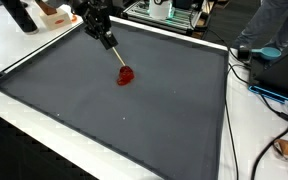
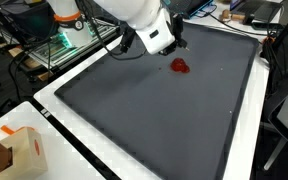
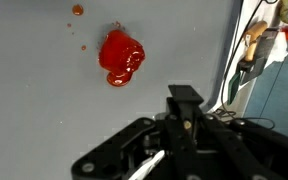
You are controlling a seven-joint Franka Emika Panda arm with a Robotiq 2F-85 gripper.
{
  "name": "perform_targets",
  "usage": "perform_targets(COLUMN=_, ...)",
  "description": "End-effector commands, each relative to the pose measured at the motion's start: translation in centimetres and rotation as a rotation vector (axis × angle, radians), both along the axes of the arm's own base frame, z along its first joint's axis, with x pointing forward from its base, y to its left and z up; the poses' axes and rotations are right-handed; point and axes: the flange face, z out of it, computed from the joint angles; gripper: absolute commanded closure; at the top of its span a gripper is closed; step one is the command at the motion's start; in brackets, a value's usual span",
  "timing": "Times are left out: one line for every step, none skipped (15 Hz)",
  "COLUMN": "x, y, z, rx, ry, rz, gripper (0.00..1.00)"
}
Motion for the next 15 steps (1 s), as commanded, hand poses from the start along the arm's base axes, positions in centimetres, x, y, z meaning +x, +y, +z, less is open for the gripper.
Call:
perform_targets(x=0.6, y=-0.1, z=-2.1, rx=0.04, ry=0.018, rz=-0.021, gripper=0.97)
perform_targets(x=0.6, y=0.0, z=-2.5, rx=0.042, ry=0.025, rz=-0.025, gripper=0.97)
perform_targets(x=0.7, y=0.2, z=-3.0, rx=0.043, ry=0.033, rz=-0.027, gripper=0.97)
perform_targets(x=0.9, y=0.4, z=-3.4, rx=0.044, ry=0.036, rz=-0.032, gripper=0.97)
perform_targets(x=1.0, y=0.5, z=-3.8, rx=0.051, ry=0.038, rz=-0.033, gripper=0.97)
perform_targets(x=1.1, y=0.7, z=-4.0, rx=0.056, ry=0.042, rz=-0.033, gripper=0.97)
perform_targets(x=1.1, y=0.8, z=-4.3, rx=0.061, ry=0.046, rz=-0.035, gripper=0.97)
perform_targets(x=1.2, y=1.0, z=-4.6, rx=0.064, ry=0.05, rz=-0.037, gripper=0.97)
perform_targets(x=1.3, y=1.1, z=-4.8, rx=0.065, ry=0.054, rz=-0.038, gripper=0.97)
perform_targets(x=1.4, y=1.2, z=-5.0, rx=0.064, ry=0.06, rz=-0.042, gripper=0.97)
perform_targets(x=1.4, y=1.2, z=-5.2, rx=0.061, ry=0.064, rz=-0.046, gripper=0.97)
perform_targets(x=1.5, y=1.2, z=-5.2, rx=0.059, ry=0.07, rz=-0.055, gripper=0.97)
perform_targets(x=1.5, y=1.2, z=-5.3, rx=0.06, ry=0.073, rz=-0.058, gripper=0.97)
perform_targets(x=1.5, y=1.2, z=-5.2, rx=0.059, ry=0.078, rz=-0.07, gripper=0.97)
perform_targets(x=1.5, y=1.2, z=-5.1, rx=0.058, ry=0.083, rz=-0.076, gripper=0.97)
